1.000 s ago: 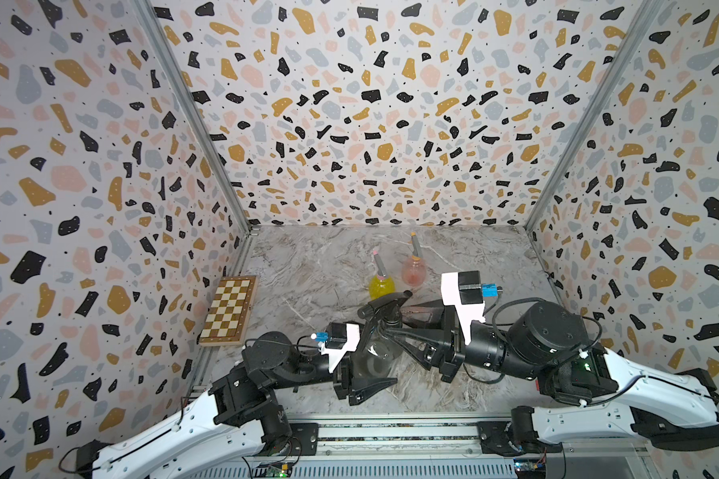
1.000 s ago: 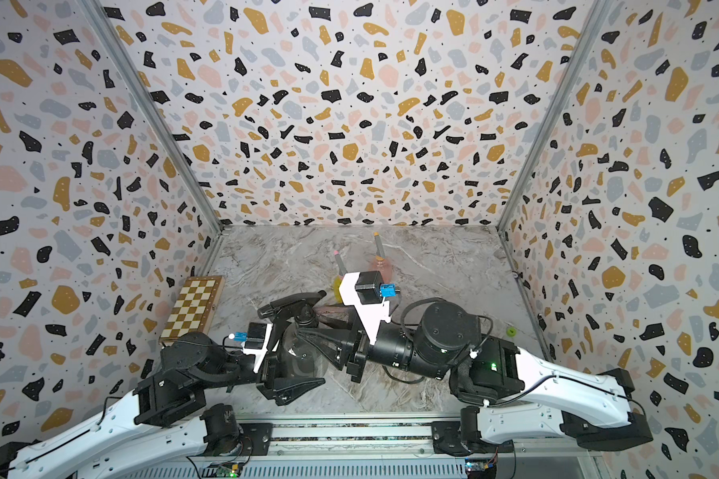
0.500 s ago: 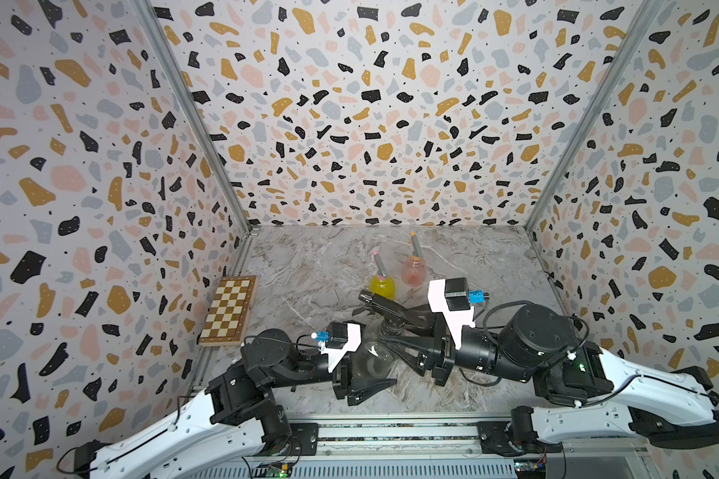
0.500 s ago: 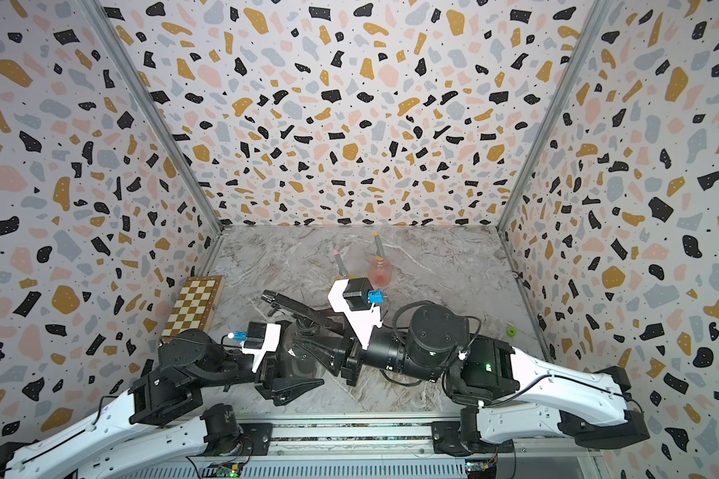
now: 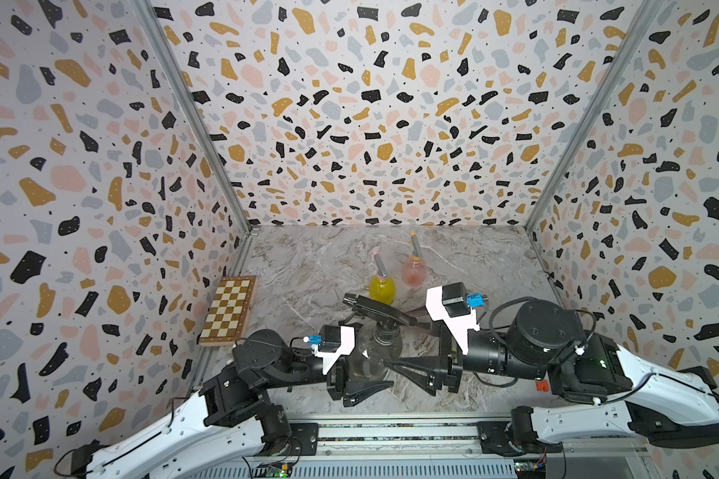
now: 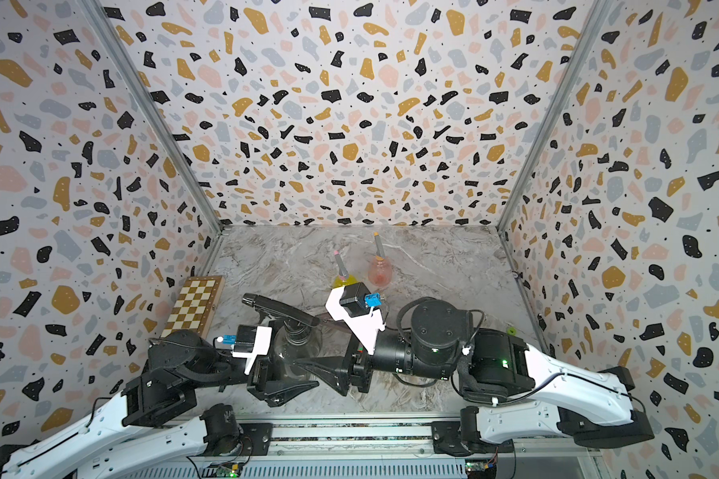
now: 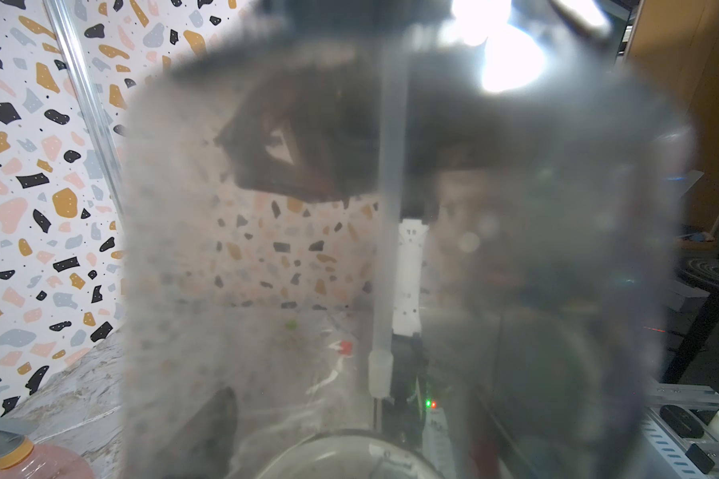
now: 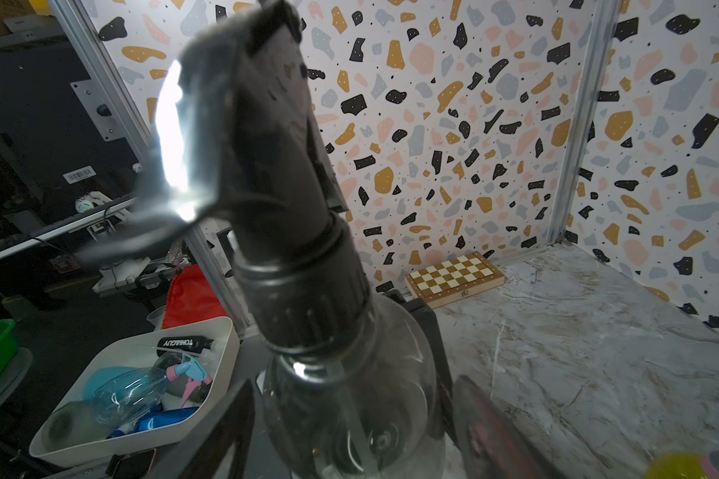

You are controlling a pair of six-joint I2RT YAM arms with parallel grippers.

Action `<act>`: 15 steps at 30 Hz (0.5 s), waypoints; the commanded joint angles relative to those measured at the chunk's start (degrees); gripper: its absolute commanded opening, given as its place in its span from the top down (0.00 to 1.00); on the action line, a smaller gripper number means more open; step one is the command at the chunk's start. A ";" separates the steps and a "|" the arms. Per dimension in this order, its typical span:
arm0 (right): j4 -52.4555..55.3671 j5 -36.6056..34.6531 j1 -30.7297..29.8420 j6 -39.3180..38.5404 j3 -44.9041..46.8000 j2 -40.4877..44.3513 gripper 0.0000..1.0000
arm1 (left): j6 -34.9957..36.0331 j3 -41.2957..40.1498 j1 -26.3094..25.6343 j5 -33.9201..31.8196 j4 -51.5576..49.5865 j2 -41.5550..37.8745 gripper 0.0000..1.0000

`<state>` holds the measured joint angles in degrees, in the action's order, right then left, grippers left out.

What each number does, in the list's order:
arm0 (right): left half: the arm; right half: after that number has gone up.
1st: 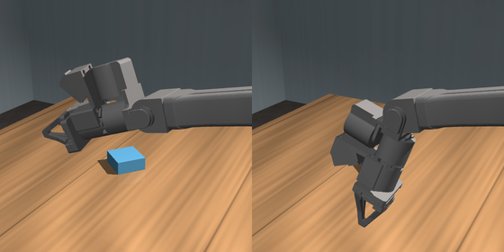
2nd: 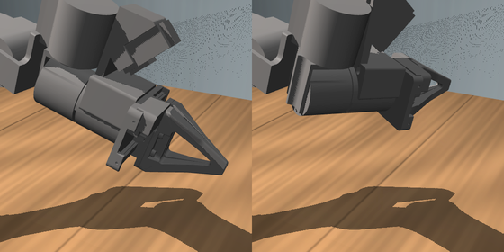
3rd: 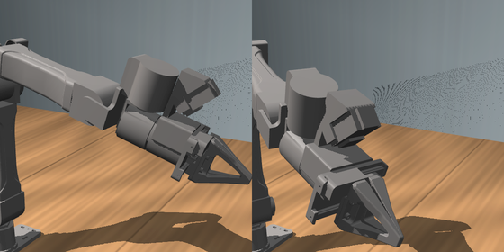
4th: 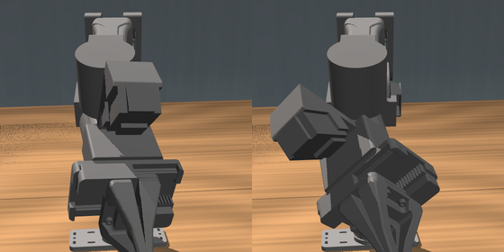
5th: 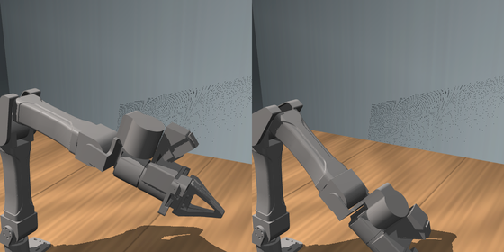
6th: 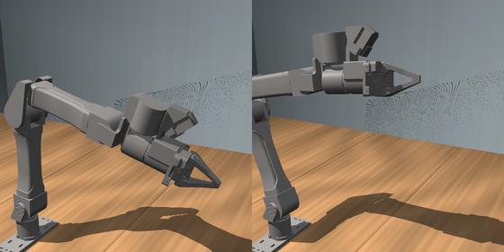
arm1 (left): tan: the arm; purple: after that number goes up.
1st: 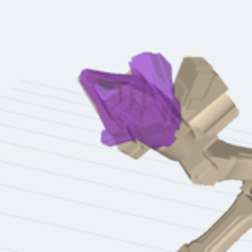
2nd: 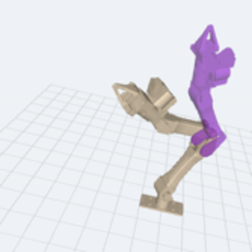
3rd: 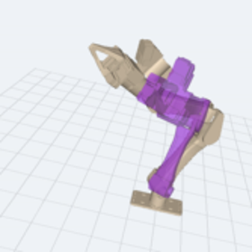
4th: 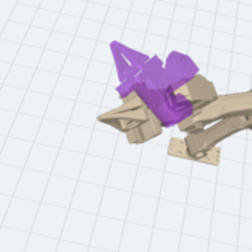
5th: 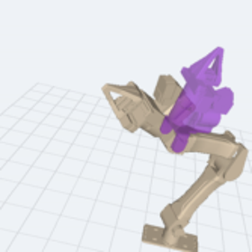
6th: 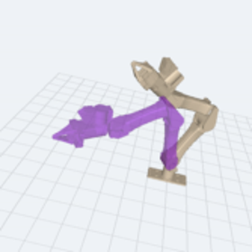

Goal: Attach spray nozzles to spray bottles
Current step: Screw the spray nozzle on the spray bottle.

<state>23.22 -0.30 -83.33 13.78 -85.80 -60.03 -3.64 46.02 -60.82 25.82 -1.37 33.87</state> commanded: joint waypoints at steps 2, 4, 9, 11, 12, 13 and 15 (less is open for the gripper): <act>5.76 1.62 -0.22 -0.59 -5.97 1.14 0.20 | 1.05 2.36 0.11 0.24 2.74 -0.54 1.00; 8.31 2.26 0.31 -0.94 -9.57 -0.72 0.19 | 1.11 2.24 0.08 0.28 2.04 -0.33 1.00; 12.08 7.83 4.85 -1.65 -17.79 -5.71 0.19 | 1.33 1.72 0.08 -0.62 0.93 -0.14 1.00; 13.40 9.93 6.52 -1.78 -20.84 -7.79 0.19 | 1.36 1.48 0.13 -0.93 0.63 -0.13 1.00; 14.21 10.55 7.05 -2.04 -22.36 -8.71 0.19 | 1.42 1.45 0.08 -1.03 0.38 -0.08 1.00; 14.92 10.62 7.57 -2.26 -23.66 -9.76 0.19 | 1.44 1.49 0.08 -1.19 0.19 -0.03 1.00; 15.98 11.48 8.72 -2.23 -25.33 -11.17 0.20 | 1.61 1.55 0.08 -1.30 -0.21 -0.03 1.00</act>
<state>35.68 8.08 -75.68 12.40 -108.57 -70.00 -3.07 46.13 -60.82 25.04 -2.96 33.98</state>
